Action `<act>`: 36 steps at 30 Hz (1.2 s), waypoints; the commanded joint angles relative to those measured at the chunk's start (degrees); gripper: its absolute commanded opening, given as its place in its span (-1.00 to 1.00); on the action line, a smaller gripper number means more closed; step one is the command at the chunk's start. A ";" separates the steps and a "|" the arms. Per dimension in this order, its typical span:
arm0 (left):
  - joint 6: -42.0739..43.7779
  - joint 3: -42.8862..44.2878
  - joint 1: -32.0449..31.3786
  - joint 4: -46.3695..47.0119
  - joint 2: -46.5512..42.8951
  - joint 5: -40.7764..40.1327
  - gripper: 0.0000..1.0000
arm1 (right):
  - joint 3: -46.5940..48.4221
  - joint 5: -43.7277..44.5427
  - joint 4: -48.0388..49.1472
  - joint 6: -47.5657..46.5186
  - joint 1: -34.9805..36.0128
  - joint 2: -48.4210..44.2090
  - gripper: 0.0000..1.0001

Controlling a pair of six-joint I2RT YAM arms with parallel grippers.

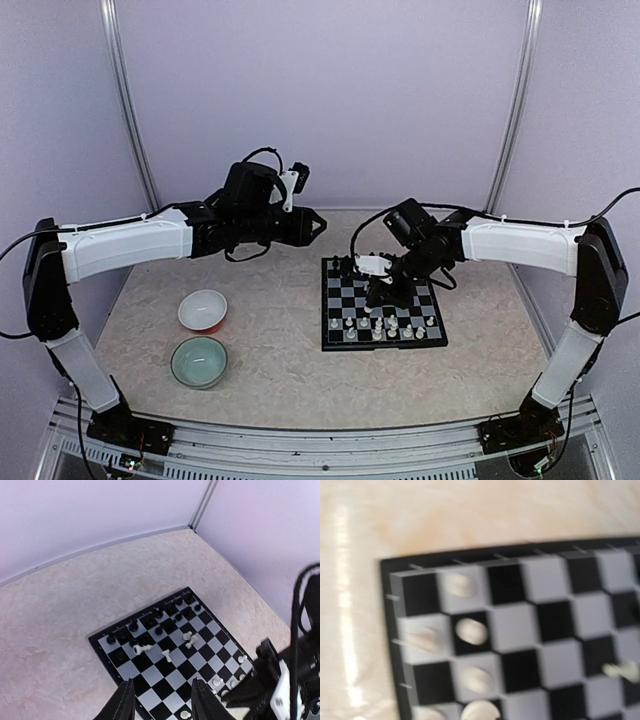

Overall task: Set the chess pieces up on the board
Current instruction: Pick up the rook from the chessboard, then place the rook at a1.

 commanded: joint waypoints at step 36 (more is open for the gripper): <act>-4.58 -2.73 7.21 5.04 -6.37 2.78 -0.21 | 12.09 9.34 -2.12 0.76 13.97 17.67 -0.59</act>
